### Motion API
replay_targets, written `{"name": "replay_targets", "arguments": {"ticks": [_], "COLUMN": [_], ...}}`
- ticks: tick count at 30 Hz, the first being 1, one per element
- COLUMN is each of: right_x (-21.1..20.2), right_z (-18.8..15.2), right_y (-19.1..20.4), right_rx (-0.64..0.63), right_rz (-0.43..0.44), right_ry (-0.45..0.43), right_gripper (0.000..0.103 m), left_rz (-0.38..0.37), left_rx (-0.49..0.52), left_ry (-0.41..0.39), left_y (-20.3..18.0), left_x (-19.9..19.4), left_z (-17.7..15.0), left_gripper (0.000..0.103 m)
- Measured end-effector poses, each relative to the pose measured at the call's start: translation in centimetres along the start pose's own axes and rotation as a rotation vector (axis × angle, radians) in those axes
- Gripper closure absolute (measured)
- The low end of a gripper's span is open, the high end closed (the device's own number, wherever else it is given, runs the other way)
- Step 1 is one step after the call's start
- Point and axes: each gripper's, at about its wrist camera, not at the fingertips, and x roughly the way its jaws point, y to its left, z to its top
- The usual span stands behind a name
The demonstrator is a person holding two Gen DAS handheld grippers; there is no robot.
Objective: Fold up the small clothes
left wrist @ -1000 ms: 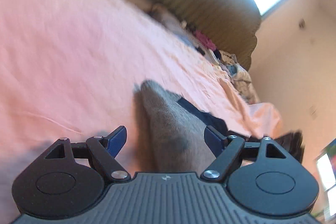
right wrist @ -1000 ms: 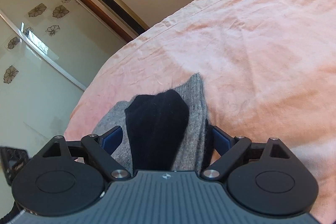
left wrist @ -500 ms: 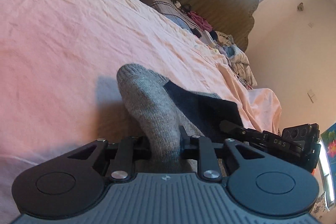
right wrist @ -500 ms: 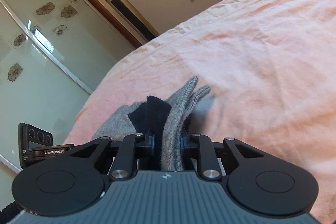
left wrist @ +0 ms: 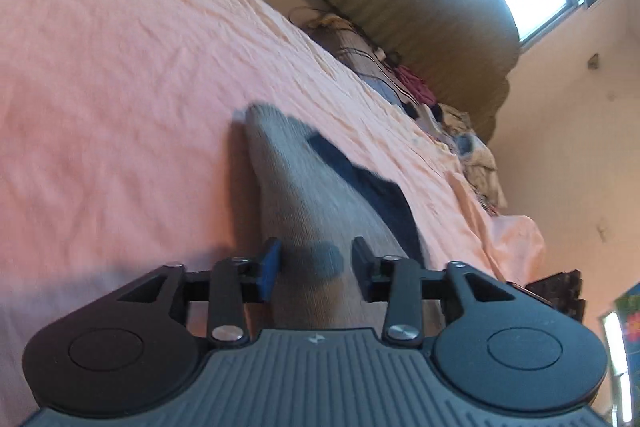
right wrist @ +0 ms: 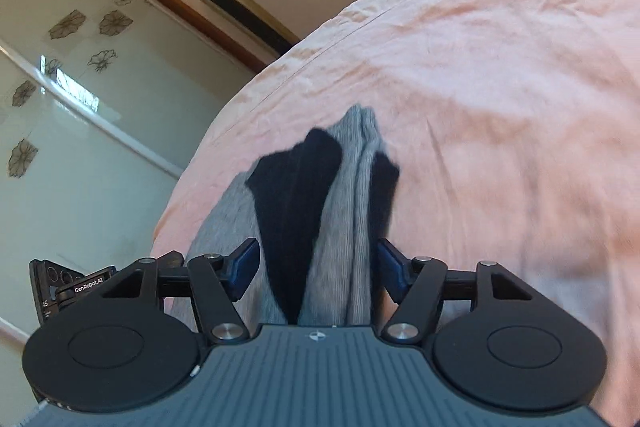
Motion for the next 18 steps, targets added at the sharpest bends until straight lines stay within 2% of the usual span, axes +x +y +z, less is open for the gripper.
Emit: {"name": "replay_targets", "arguments": {"ticks": [1, 3, 5, 6, 7, 8, 9, 13, 14, 15, 16, 17, 18], "right_x": [-1.2, -3.0, -4.0, -4.0, -3.8, -3.6, -3.6, -4.3, -3.9, -4.1, -4.5, -5.2, -6.1], "right_z": [-1.2, -3.3, -5.0, -5.7, -6.3, -6.8, -7.3, -8.9, -9.4, -9.7, -9.7, -9.3, -9.0], "right_y": [-0.3, -0.6, -0.4, 0.0, 0.6, 1.1, 2.1, 3.5, 3.3, 2.9, 2.4, 2.2, 2.3], "right_rx": [0.011, 0.031, 0.04, 0.033, 0.017, -0.01, -0.061, -0.114, -0.126, -0.119, -0.082, -0.046, -0.034], "right_rz": [0.008, 0.02, 0.041, 0.032, 0.006, -0.013, -0.023, 0.013, -0.025, -0.01, 0.018, 0.016, -0.002], "right_ry": [0.012, 0.032, 0.042, 0.054, 0.076, 0.087, 0.083, 0.108, 0.12, 0.095, 0.084, 0.058, 0.006], "right_gripper": [0.037, 0.037, 0.039, 0.056, 0.083, 0.083, 0.083, 0.083, 0.082, 0.082, 0.073, 0.067, 0.057], "left_rz": [-0.029, -0.063, -0.09, -0.073, -0.04, -0.002, 0.027, 0.124, 0.151, 0.201, 0.245, 0.297, 0.35], "left_rx": [-0.003, -0.001, 0.018, 0.051, 0.074, 0.06, 0.052, 0.214, 0.27, 0.369, 0.48, 0.594, 0.725], "left_ry": [0.04, 0.093, 0.1, 0.094, 0.116, 0.133, 0.143, 0.116, 0.105, 0.078, 0.039, -0.007, -0.064], "left_y": [0.1, -0.2, -1.0, -1.5, -2.0, -2.0, -2.1, -3.0, -3.4, -4.3, -5.7, -7.0, -8.5], "left_x": [-0.3, -0.4, -0.1, 0.0, 0.3, 0.5, 0.3, -2.0, -2.4, -3.1, -3.8, -4.6, -5.3], "left_z": [-1.6, -4.4, -6.1, -6.6, -6.8, -6.7, -6.6, -6.7, -7.0, -7.9, -8.8, -10.0, -11.5], "left_gripper": [0.04, 0.04, 0.042, 0.057, 0.078, 0.092, 0.092, 0.092, 0.09, 0.085, 0.085, 0.074, 0.055]}}
